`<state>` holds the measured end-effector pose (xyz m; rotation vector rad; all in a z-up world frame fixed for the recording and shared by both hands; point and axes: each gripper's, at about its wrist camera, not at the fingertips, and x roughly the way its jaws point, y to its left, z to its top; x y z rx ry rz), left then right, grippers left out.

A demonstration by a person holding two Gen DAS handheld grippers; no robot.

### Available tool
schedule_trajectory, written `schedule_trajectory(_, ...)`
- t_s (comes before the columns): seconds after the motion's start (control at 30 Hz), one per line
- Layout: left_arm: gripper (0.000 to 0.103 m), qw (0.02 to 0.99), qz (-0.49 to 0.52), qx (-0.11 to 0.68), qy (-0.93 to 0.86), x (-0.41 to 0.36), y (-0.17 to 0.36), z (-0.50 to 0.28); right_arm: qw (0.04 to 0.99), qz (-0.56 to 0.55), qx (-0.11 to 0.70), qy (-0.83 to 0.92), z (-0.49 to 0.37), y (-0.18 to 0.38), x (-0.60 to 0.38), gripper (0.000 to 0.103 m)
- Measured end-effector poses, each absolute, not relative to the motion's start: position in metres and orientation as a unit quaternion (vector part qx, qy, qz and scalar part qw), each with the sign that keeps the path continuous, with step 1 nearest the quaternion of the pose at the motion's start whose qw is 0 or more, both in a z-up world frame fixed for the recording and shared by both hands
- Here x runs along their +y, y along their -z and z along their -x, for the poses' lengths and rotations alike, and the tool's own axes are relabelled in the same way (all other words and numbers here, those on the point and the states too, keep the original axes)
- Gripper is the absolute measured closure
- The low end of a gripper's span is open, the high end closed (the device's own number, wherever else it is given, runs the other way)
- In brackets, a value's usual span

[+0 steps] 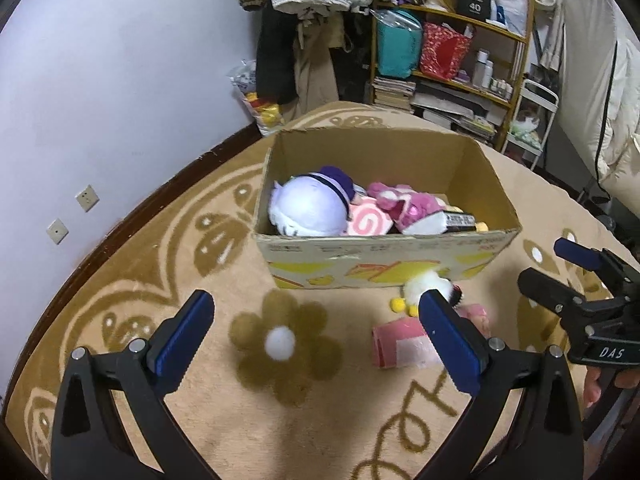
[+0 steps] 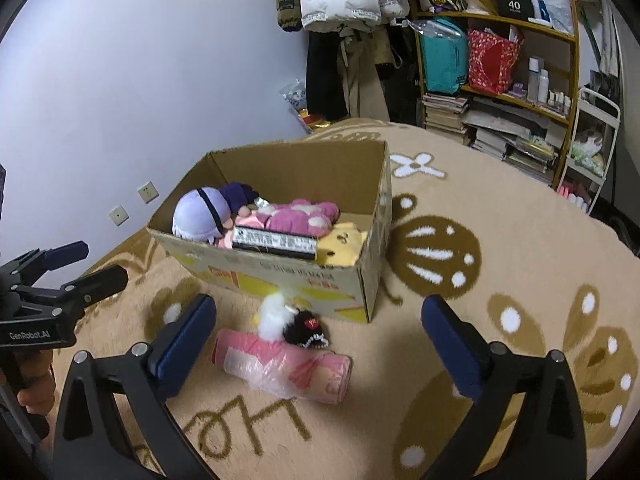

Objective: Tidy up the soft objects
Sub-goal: 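Lower the left tool onto the white fluffy keychain plush and close it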

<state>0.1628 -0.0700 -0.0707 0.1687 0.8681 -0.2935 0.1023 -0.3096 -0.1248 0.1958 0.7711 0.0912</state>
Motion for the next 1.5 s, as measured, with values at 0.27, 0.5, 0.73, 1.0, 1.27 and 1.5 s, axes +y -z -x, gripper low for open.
schedule_trajectory(0.27, 0.002, 0.876, -0.057, 0.451, 0.159, -0.081, 0.094, -0.173, 0.913, -0.095, 0.393, -0.047, -0.100, 0.150, -0.313, 0.000)
schedule_trajectory(0.5, 0.002, 0.865, -0.062, 0.465, 0.179, -0.099, 0.114, -0.178, 0.913, -0.069, 0.398, -0.058, -0.103, 0.166, -0.309, 0.000)
schedule_trajectory(0.73, 0.002, 0.855, -0.055, 0.479, 0.189, -0.111, 0.127, -0.192, 0.906, -0.075, 0.412, -0.069, -0.108, 0.186, -0.307, 0.000)
schedule_trajectory(1.0, 0.002, 0.843, -0.057, 0.491, 0.212, -0.129, 0.142, -0.199, 0.898, -0.091, 0.423, -0.077, -0.110, 0.198, -0.314, 0.000)
schedule_trajectory(1.27, 0.002, 0.833, -0.056, 0.505, 0.219, -0.141, 0.158, -0.207, 0.894, -0.067, 0.436, -0.083, -0.104, 0.209, -0.318, 0.000)
schedule_trajectory(1.5, 0.002, 0.822, -0.052, 0.518, 0.230, -0.154, 0.174, -0.216, 0.893, -0.055, 0.438, -0.086, -0.099, 0.214, -0.316, 0.000)
